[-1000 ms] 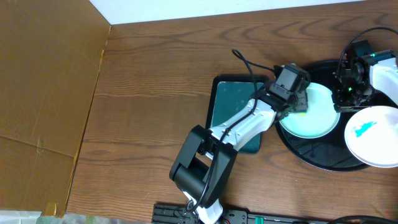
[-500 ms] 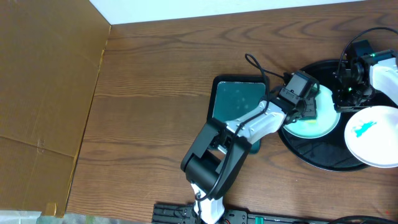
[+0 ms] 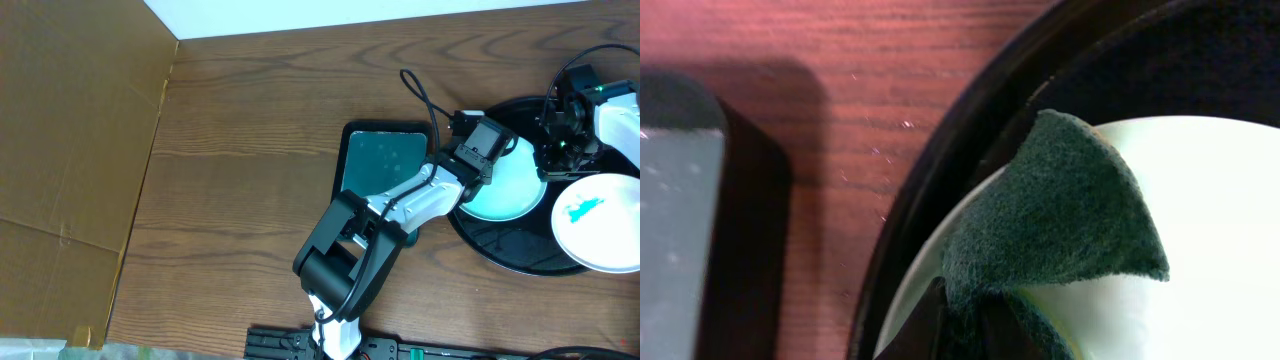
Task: Clean dirty plates on tray and stack at the side
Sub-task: 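Scrub the plate with the sponge while the right gripper holds it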
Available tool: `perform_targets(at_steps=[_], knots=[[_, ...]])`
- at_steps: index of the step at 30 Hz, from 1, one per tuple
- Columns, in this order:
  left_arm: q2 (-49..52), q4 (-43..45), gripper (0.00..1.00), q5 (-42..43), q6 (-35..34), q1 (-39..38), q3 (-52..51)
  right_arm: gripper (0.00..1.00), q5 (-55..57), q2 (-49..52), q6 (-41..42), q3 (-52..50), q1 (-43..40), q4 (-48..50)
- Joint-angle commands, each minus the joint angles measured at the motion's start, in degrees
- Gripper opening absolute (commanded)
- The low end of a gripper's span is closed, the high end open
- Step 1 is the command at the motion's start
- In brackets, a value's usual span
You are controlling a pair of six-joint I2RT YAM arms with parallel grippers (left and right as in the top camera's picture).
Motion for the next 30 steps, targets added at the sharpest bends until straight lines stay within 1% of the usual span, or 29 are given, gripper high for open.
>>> perform_targets(at_steps=[1, 3, 7, 11, 15, 18, 19, 22, 24, 30], knots=[[0.76, 0.98, 0.07, -11.39, 4.66, 2.67, -0.85, 0.02, 3.37, -1.49, -1.29, -0.39, 0.28, -0.70], [-1.11, 1.53, 0.07, -10.60, 4.39, 2.67, -0.85, 0.02, 3.39, -1.49, -1.38, -0.39, 0.28, -0.70], [-7.48, 1.51, 0.07, -6.54, 0.59, 3.13, -0.85, 0.01, 3.43, -1.49, -3.06, -0.39, 0.28, -0.50], [-15.80, 1.51, 0.07, 0.81, -2.97, 5.20, -0.85, 0.01, 3.80, -1.49, -3.21, -0.39, 0.28, 0.68], [-19.67, 1.27, 0.07, 10.75, -3.21, 8.52, -0.87, 0.01, 3.80, -1.49, -3.19, -0.39, 0.28, 0.98], [-18.67, -0.68, 0.07, 22.23, -4.20, 10.38, -0.98, 0.01, 3.80, -1.49, -3.19, -0.39, 0.28, 1.22], [-17.49, -1.05, 0.07, 28.09, -4.48, 10.56, -1.27, 0.01, 3.80, -1.49, -3.19, -0.39, 0.28, 1.38], [-13.99, -0.76, 0.07, 36.04, -4.50, 9.90, -1.53, 0.01, 3.80, -1.49, -3.19, -0.39, 0.35, 1.57], [-10.73, -0.28, 0.07, 37.75, -4.52, 8.90, -1.53, 0.01, 3.80, -1.49, -3.19, -0.37, 0.35, 1.88], [-1.51, 4.26, 0.07, 37.73, -4.48, 6.34, -1.53, 0.01, 3.80, -1.49, -3.21, -0.39, 0.35, 2.25]])
